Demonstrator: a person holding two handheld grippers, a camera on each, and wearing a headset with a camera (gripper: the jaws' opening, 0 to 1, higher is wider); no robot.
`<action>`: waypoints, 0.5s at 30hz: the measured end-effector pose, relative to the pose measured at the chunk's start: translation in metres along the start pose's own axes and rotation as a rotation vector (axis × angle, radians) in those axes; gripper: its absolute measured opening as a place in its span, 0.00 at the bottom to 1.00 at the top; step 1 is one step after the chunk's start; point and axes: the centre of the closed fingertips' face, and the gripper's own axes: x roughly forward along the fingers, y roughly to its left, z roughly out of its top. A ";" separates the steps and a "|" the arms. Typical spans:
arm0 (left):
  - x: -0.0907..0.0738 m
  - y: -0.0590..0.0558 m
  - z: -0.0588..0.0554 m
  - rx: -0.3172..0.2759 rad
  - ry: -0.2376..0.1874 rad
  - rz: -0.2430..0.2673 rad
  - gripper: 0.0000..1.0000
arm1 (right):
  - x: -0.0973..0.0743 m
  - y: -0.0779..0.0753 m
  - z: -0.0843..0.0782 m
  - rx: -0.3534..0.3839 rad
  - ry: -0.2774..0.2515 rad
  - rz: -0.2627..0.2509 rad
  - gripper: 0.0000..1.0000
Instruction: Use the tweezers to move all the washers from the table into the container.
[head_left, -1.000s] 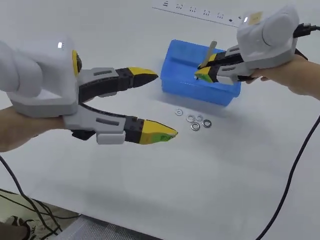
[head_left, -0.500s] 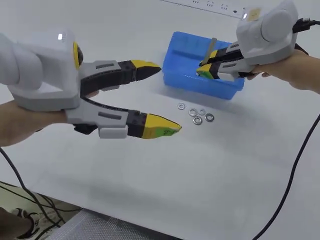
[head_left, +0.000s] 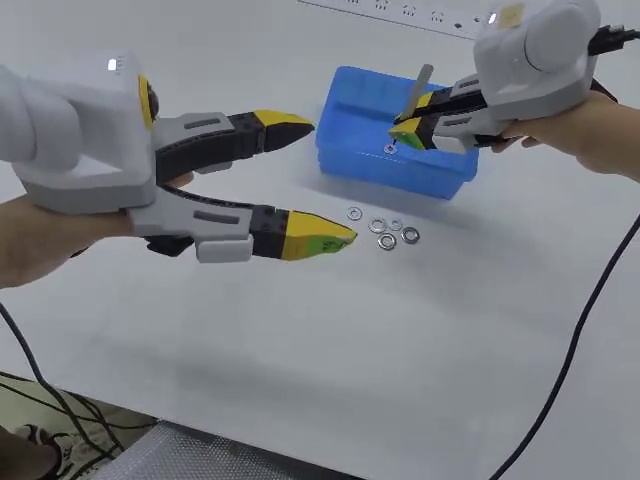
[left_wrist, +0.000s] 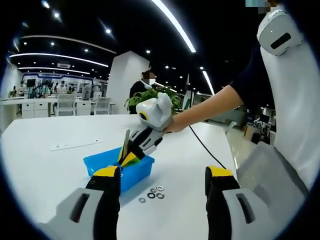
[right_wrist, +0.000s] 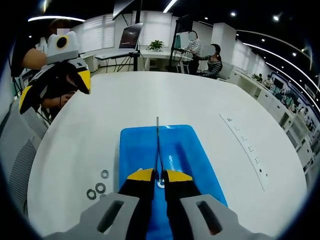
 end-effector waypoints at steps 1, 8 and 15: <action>0.001 0.009 0.002 -0.022 -0.005 0.026 0.72 | -0.001 0.003 0.003 -0.002 -0.004 0.009 0.09; 0.021 0.033 0.024 -0.013 -0.037 0.025 0.59 | -0.003 0.016 0.020 -0.049 -0.010 0.043 0.08; 0.045 0.037 0.033 0.020 -0.013 -0.024 0.43 | -0.006 0.024 0.025 -0.116 0.003 0.071 0.09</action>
